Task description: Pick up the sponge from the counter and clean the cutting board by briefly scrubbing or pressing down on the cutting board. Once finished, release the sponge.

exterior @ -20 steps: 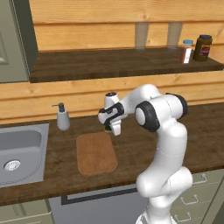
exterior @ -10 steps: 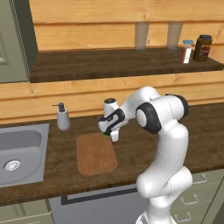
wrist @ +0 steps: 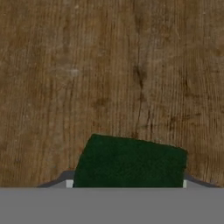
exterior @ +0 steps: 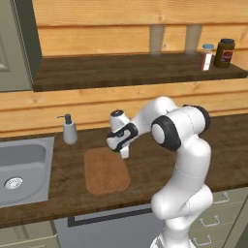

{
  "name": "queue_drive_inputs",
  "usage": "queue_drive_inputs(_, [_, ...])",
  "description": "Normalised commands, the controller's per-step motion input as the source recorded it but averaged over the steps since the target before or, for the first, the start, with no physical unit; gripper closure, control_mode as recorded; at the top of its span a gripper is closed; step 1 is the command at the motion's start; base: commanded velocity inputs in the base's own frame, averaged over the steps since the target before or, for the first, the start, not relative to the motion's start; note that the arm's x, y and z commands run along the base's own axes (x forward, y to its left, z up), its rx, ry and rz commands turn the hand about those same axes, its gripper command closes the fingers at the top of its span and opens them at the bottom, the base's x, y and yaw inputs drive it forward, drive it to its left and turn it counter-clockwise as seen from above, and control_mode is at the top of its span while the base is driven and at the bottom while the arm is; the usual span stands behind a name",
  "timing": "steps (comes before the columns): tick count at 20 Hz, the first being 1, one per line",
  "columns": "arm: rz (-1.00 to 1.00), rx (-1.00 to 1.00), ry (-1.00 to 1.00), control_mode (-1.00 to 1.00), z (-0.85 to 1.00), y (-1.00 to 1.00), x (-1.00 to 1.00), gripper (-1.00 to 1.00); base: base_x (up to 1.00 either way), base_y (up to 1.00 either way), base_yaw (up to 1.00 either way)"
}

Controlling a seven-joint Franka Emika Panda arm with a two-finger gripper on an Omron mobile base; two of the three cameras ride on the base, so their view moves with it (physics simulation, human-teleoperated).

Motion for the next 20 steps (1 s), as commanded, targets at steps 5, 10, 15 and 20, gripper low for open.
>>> queue_drive_inputs(5, [0.00, -0.04, -0.06, -1.00, -0.42, 0.19, -0.50, 1.00, 0.00, 0.00, 0.00])
queue_drive_inputs(10, [0.00, -0.01, -0.02, -1.00, -0.63, 0.00, -0.46, 1.00, 0.00, 0.00, 0.00])
queue_drive_inputs(15, [0.00, 0.00, -0.10, -1.00, -0.47, 0.03, -0.94, 1.00, 0.00, 0.00, 0.00])
queue_drive_inputs(20, [0.00, 0.00, -0.04, -1.00, -0.69, 0.01, -0.82, 1.00, 0.00, 0.00, 0.00])
